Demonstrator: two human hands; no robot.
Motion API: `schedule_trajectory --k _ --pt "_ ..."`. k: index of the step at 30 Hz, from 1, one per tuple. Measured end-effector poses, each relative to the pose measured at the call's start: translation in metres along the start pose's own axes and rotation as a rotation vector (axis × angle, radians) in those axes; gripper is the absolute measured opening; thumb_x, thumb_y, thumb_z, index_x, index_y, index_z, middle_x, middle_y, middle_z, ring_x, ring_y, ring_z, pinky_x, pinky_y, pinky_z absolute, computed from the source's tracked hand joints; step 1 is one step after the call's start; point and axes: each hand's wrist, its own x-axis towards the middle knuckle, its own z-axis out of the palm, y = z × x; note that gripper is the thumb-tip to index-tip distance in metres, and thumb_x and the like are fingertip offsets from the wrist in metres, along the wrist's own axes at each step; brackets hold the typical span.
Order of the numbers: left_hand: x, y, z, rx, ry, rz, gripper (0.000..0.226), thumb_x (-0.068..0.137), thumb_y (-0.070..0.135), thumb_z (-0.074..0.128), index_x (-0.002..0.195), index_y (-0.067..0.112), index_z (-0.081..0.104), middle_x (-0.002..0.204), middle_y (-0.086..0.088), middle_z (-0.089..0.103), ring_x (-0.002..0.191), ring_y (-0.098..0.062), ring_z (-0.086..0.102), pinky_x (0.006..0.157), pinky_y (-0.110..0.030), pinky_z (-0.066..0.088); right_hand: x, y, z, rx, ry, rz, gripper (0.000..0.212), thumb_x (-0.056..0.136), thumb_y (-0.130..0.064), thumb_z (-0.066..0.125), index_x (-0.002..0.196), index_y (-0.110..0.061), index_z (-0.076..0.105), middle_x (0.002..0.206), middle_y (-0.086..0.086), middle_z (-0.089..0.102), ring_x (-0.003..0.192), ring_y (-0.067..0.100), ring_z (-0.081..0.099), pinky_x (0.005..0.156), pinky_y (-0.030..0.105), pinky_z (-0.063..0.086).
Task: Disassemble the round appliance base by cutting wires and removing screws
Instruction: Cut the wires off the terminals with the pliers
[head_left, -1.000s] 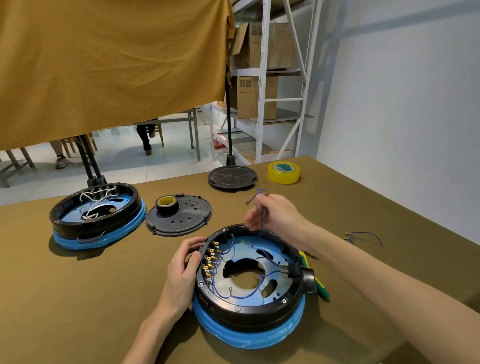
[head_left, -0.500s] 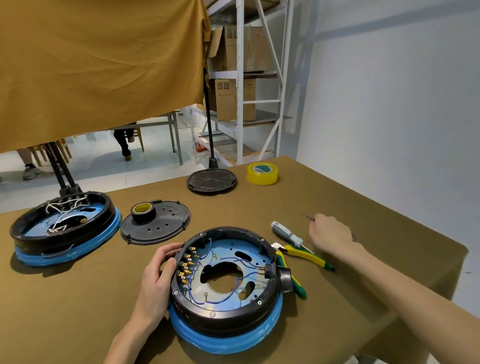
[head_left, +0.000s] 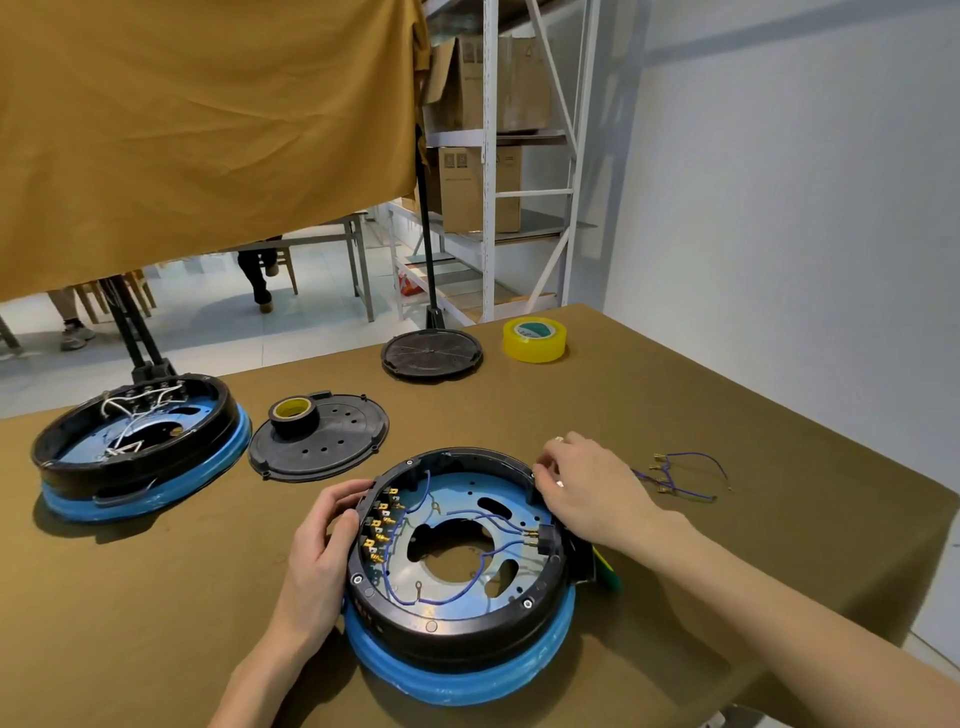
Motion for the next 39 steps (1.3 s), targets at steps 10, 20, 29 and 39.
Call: schedule_trajectory --k 10,20,29,39 --pt "0.001 0.001 0.001 -0.006 0.011 0.013 0.04 0.093 0.032 0.046 0.127 0.018 0.063 0.112 0.019 0.071 0.106 0.0 0.066 0.08 -0.011 0.052 -0.006 0.03 0.011 -0.176 -0.228 0.235 0.05 0.099 -0.057 0.047 0.117 -0.015 0.067 0.123 0.007 0.057 0.11 0.03 0.058 0.09 0.041 0.048" --pt "-0.001 0.003 0.001 -0.022 0.006 0.005 0.039 0.093 0.033 0.047 0.126 0.019 0.063 0.113 0.017 0.072 0.107 -0.002 0.067 0.081 -0.013 0.053 -0.012 0.025 0.004 -0.174 -0.237 0.195 0.034 0.102 -0.046 0.052 0.116 -0.015 0.054 0.117 0.011 0.053 0.105 0.03 0.056 0.086 0.041 0.052" --pt "0.0 0.003 0.002 -0.041 0.012 -0.017 0.037 0.094 0.033 0.047 0.125 0.021 0.063 0.111 0.017 0.073 0.106 -0.003 0.068 0.08 -0.014 0.054 -0.007 -0.003 -0.031 0.668 0.152 0.155 0.046 0.108 -0.039 0.043 0.149 -0.017 0.041 0.125 0.001 0.06 0.114 0.021 0.06 0.104 0.043 0.046" --pt "-0.001 0.003 0.001 -0.018 0.003 -0.046 0.037 0.096 0.04 0.046 0.127 0.028 0.063 0.116 0.021 0.07 0.115 -0.001 0.064 0.089 -0.019 0.054 0.017 -0.072 -0.044 1.786 -0.734 0.347 0.043 0.103 -0.036 0.04 0.122 -0.002 0.058 0.116 0.024 0.061 0.105 0.038 0.063 0.101 0.055 0.048"
